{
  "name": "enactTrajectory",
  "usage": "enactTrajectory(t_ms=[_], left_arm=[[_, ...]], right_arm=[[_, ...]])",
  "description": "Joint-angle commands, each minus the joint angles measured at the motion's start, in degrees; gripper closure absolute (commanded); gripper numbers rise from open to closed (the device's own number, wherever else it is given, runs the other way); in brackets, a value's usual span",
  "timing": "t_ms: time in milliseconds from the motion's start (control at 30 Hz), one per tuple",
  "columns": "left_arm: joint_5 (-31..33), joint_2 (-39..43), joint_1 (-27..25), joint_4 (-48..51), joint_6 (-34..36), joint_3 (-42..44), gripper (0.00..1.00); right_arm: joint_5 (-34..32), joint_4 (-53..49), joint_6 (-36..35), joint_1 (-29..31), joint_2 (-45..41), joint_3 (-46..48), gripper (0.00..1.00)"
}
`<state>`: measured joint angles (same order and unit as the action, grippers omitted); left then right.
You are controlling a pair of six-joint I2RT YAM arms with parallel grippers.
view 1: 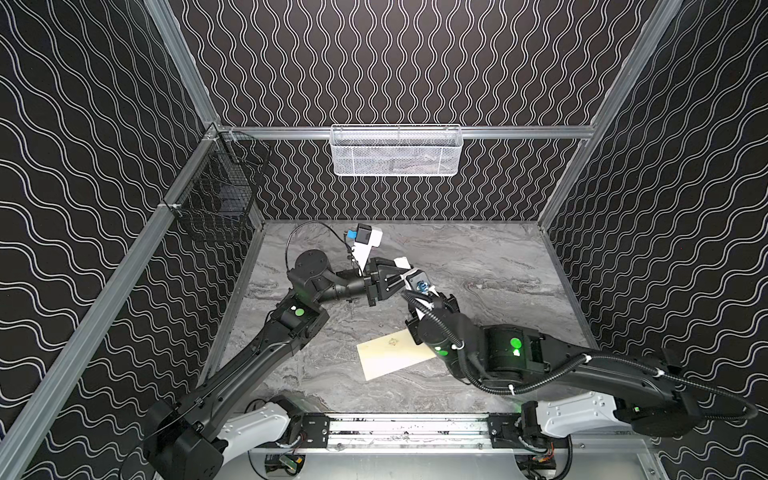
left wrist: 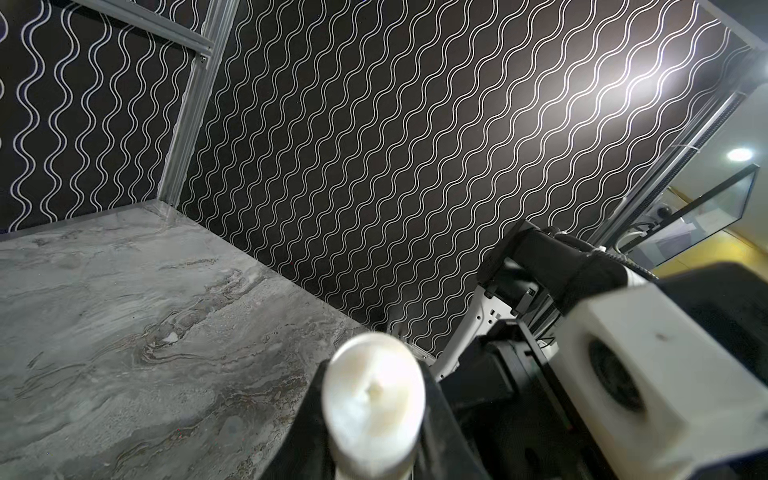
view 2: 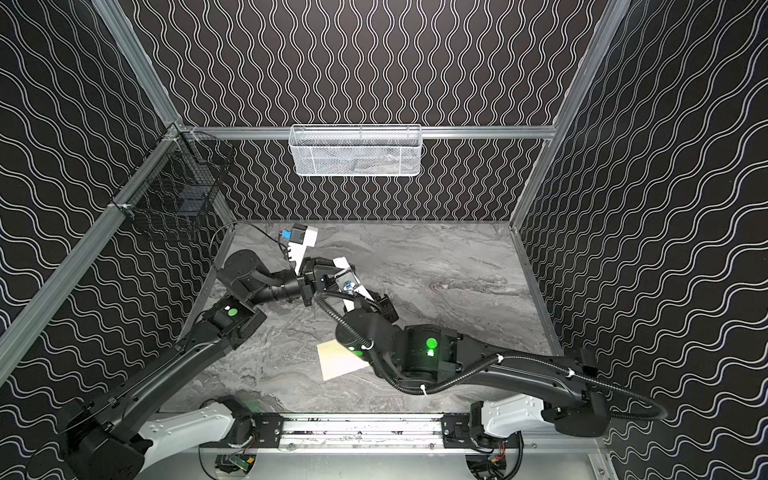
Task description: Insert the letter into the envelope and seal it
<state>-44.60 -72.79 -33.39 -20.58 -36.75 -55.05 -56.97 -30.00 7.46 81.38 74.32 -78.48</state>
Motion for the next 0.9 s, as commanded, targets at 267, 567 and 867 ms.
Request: enactTrajectory(t_ms=[267,567,867], left_arm=[[-0.1,-0.4,1.8,4.8,1.1,1.2,1.00],[-9.6,-0.5,1.8,-3.7,-4.5,1.6,1.00],[-11.4,-1.8,1.5,-13.1,-10.6,2.9,1.00]], right_arm=[[51.9,14.2,-0.1,-12.7,-15.0,9.7,0.38],[104.8,31.9,7.6,-41.5,-20.8,24.0,0.32],[114.7,45.1,13.3,-44.9,-15.8,28.0,0.34]])
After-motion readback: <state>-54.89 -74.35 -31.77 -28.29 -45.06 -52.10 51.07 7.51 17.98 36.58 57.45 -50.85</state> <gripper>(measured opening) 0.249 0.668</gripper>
